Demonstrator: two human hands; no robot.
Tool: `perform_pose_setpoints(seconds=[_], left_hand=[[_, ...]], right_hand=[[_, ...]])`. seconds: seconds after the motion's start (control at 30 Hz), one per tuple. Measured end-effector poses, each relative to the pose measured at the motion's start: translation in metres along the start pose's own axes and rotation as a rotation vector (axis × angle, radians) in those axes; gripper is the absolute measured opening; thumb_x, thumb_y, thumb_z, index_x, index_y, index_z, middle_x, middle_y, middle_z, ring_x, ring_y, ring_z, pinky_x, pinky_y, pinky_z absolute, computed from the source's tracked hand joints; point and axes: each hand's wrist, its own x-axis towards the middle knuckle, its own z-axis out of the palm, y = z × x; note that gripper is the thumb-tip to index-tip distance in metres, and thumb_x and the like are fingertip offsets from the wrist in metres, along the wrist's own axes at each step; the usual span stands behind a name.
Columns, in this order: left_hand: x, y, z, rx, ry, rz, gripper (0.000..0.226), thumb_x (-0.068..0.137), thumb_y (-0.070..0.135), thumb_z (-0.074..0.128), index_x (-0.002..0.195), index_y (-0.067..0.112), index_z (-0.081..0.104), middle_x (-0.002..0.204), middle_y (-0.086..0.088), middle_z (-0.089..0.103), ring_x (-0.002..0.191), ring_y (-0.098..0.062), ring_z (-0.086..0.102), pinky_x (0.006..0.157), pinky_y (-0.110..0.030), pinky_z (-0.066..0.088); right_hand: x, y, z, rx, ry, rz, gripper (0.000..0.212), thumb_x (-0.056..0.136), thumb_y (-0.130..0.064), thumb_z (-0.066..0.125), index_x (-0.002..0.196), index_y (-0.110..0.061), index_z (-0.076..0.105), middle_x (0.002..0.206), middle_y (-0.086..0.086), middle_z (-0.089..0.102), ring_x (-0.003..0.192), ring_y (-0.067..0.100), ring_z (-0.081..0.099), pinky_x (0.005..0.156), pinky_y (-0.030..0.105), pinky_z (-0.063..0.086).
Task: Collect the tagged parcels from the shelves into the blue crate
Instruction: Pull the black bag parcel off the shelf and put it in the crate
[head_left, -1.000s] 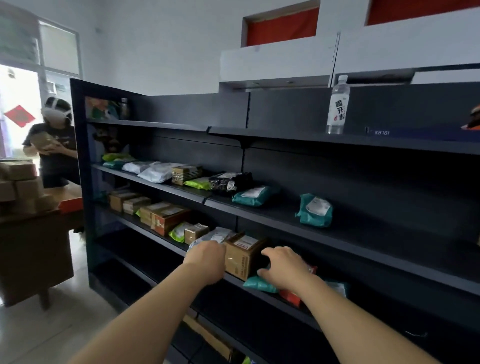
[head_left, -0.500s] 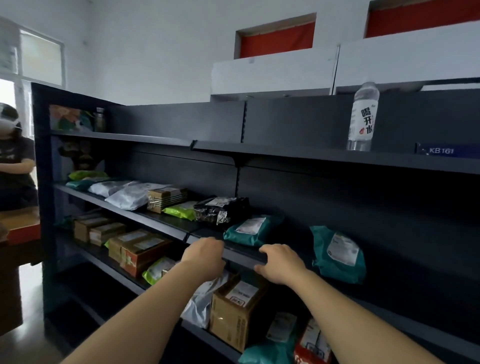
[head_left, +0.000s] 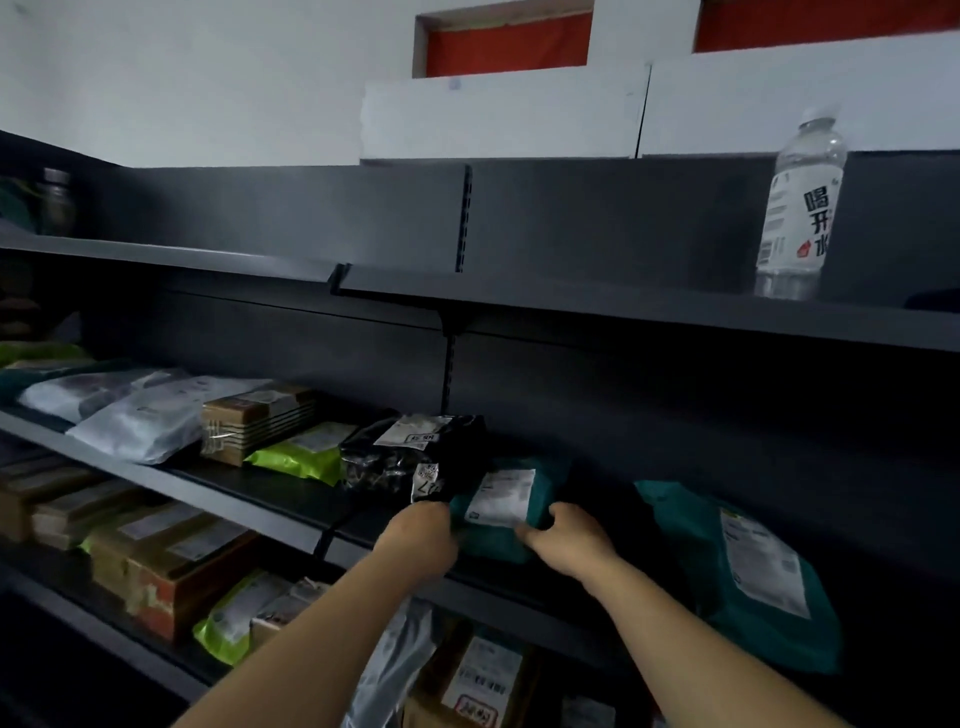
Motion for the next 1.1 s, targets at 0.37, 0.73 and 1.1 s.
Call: perform_pose_setpoints(seconds=[0.37,0.73,1.1], left_hand=[[0.068,0.012,0.015,-0.551,-0.058,0.034,0.031,0.094,0.014,0.051,0.122,0.002,0.056,0.113,-0.008,0.063,0.105,-0.026,0.058,0.088,-0.028,0.046],[0.055,0.03,0.017,-0.771,0.168,0.212,0.056,0.088,0.005,0.061,0.141,0.014,0.041,0.131,-0.004,0.059,0.117,-0.02,0.057,0.087,-0.021,0.046],[0.041,0.017,0.012,-0.373,0.171,0.299,0.04,0.09,0.026,0.061,0.129,0.018,0.057,0.126,-0.007,0.058,0.109,-0.025,0.06,0.09,-0.035,0.052]], right_hand=[[0.053,0.004,0.026,0.538,0.145,0.276,0.018,0.085,0.003,0.058,0.094,-0.01,0.067,0.097,0.01,0.069,0.086,0.022,0.065,0.064,0.025,0.056],[0.037,0.014,0.01,0.628,0.388,0.076,0.034,0.087,0.003,0.06,0.088,-0.031,0.064,0.096,-0.004,0.07,0.089,0.015,0.066,0.071,0.024,0.054],[0.031,0.031,0.005,0.201,0.29,0.252,0.063,0.083,-0.023,0.07,0.138,-0.02,0.04,0.127,0.004,0.056,0.113,0.025,0.056,0.091,0.037,0.052]])
